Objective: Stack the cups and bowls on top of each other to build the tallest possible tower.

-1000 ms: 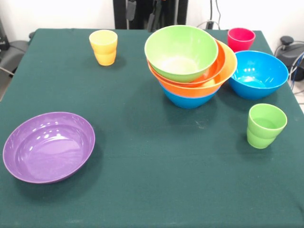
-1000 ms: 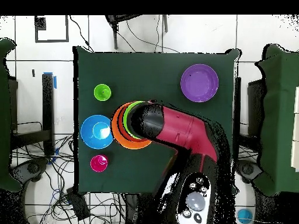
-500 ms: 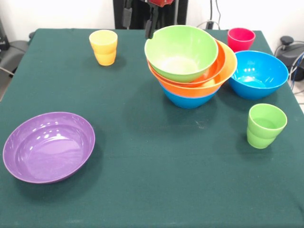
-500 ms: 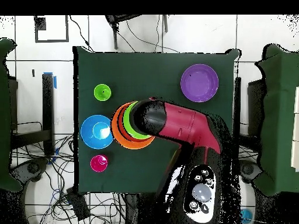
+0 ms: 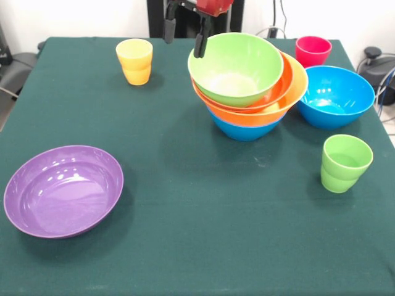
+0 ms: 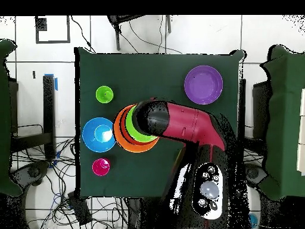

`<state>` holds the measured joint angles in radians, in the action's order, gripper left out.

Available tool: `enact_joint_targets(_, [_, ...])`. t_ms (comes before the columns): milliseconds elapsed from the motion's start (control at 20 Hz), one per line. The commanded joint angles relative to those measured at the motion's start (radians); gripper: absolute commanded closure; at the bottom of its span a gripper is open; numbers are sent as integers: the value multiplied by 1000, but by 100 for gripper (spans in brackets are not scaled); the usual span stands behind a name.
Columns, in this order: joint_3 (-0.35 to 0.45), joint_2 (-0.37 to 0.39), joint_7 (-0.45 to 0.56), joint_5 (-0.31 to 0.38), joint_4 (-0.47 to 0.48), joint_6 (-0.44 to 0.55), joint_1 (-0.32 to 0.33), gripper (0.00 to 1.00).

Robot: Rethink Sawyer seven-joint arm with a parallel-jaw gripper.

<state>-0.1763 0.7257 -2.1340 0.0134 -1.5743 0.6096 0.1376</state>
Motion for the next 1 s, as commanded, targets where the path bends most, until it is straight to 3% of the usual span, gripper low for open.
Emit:
enact_joint_targets(50, [155,1,175,78,42,114,40,0])
enact_joint_targets(350, [199,-28,192,95,69,96,78,0])
enact_joint_targets(1000, [241,-15,224,117,90,138,131,0])
